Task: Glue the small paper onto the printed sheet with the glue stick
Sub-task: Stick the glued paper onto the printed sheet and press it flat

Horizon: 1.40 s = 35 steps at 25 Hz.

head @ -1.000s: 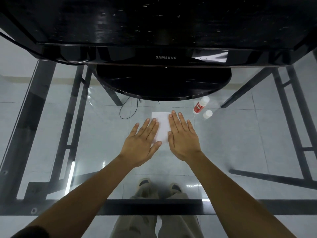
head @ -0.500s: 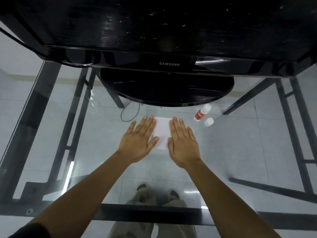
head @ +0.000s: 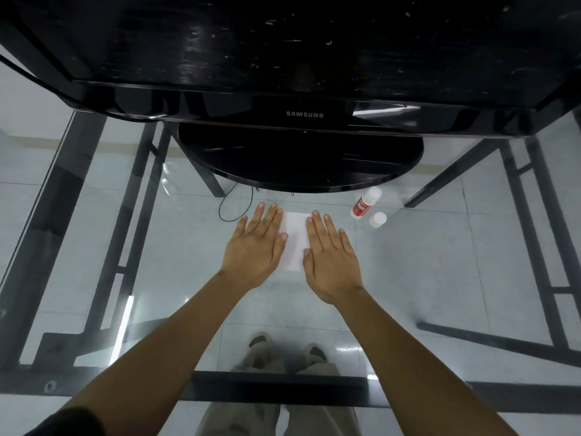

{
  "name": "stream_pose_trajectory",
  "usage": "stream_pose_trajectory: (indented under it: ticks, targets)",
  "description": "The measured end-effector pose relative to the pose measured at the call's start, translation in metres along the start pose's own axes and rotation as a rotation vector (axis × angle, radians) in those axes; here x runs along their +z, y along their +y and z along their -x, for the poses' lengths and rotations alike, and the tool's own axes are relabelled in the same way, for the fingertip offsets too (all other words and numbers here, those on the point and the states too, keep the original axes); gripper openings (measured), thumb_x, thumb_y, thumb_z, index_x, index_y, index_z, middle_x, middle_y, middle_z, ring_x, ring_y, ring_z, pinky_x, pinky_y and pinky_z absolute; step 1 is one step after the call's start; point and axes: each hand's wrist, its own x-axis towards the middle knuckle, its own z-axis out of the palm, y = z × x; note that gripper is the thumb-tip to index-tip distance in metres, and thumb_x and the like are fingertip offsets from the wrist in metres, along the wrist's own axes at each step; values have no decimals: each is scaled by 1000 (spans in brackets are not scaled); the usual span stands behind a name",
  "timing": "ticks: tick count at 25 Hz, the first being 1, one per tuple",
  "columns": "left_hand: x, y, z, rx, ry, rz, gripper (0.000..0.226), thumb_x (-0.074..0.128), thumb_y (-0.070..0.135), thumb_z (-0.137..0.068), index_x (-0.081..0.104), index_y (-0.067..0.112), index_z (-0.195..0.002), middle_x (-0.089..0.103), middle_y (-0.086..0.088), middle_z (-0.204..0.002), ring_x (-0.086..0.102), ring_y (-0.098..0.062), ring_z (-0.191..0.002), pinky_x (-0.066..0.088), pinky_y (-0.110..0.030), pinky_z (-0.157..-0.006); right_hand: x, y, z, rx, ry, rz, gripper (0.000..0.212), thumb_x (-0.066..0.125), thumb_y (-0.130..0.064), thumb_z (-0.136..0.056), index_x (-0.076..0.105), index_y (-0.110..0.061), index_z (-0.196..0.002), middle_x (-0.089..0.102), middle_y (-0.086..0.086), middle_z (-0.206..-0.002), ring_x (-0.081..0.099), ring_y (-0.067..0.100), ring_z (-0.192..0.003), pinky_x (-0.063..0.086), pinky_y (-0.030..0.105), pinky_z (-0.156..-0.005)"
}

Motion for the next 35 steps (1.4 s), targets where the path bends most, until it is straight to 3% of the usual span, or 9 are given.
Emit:
stream_pose_trajectory:
  ticks: [7, 12, 14, 17, 21, 24, 29, 32, 35]
  targets:
    - [10, 6, 10, -31, 35, -2, 54, 13, 37, -98, 0, 17, -146, 5, -1, -158, -2, -17, -144, -1, -35, -114, -4, 1, 1, 2, 15, -9, 58, 11, -42, -96, -15, -19, -143, -17, -3, -154, -20, 14, -139, -21, 32, -108]
    - [13, 6, 10, -15, 65, -3, 53, 11, 36, -97, 2, 17, -145, 9, -1, -157, 1, -18, -144, 2, -36, -114, -5, -3, 1, -172, -32, 8, 54, 4, -43, -95, -13, -23, -142, -14, -8, -153, -18, 10, -140, -23, 32, -107]
    - [14, 6, 10, -13, 69, 2, 52, 17, 33, -98, 5, 16, -146, 11, -2, -157, 3, -18, -144, 2, -37, -114, -5, 2, -1, -142, -34, 49, 54, 10, -39, -97, -8, -21, -145, -7, -5, -157, -18, 8, -139, -23, 34, -108]
    - [14, 6, 10, -14, 71, -9, 54, 9, 37, -97, 5, 16, -146, 10, -1, -157, -1, -15, -143, 1, -36, -114, -10, 6, -4, -35, -2, 68, 54, 10, -37, -97, -5, -19, -146, -3, -4, -158, -10, 11, -143, -18, 37, -110]
    - [15, 4, 10, -16, 71, -9, 54, 6, 39, -96, 0, 17, -145, 8, 0, -157, -8, -12, -140, 1, -36, -114, -5, -11, -6, -103, -22, 30, 54, 11, -36, -97, -7, -19, -146, -5, -3, -158, -13, 11, -142, -19, 36, -110]
    - [16, 4, 10, -14, 65, -15, 54, 11, 37, -97, 1, 17, -146, 8, -1, -157, -8, -12, -140, 0, -35, -114, -9, -3, -10, -3, 10, 64, 54, 11, -37, -98, -5, -19, -146, -4, -4, -158, -10, 15, -144, -18, 38, -109]
    - [16, 4, 10, -18, 61, -8, 54, 13, 36, -98, 2, 16, -146, 8, -1, -157, -7, -13, -141, 2, -36, -115, -2, -15, 3, -55, -15, 54, 56, 10, -39, -97, -14, -20, -144, -9, 0, -157, -25, 12, -137, -26, 34, -105]
    - [15, 5, 10, -21, 59, -9, 54, 12, 36, -97, 1, 17, -146, 6, 0, -157, -4, -14, -143, 0, -35, -115, -3, -6, 0, 68, 27, 105, 56, 9, -38, -97, -11, -18, -145, -6, 1, -158, -13, 18, -143, -21, 39, -107]
    - [14, 5, 10, -24, 59, -3, 54, 11, 37, -97, -2, 17, -145, 5, 0, -157, -7, -13, -142, -1, -35, -115, -4, -11, 3, 71, 14, 85, 57, 6, -39, -96, -16, -17, -144, -10, 2, -157, -17, 19, -142, -22, 38, -107]
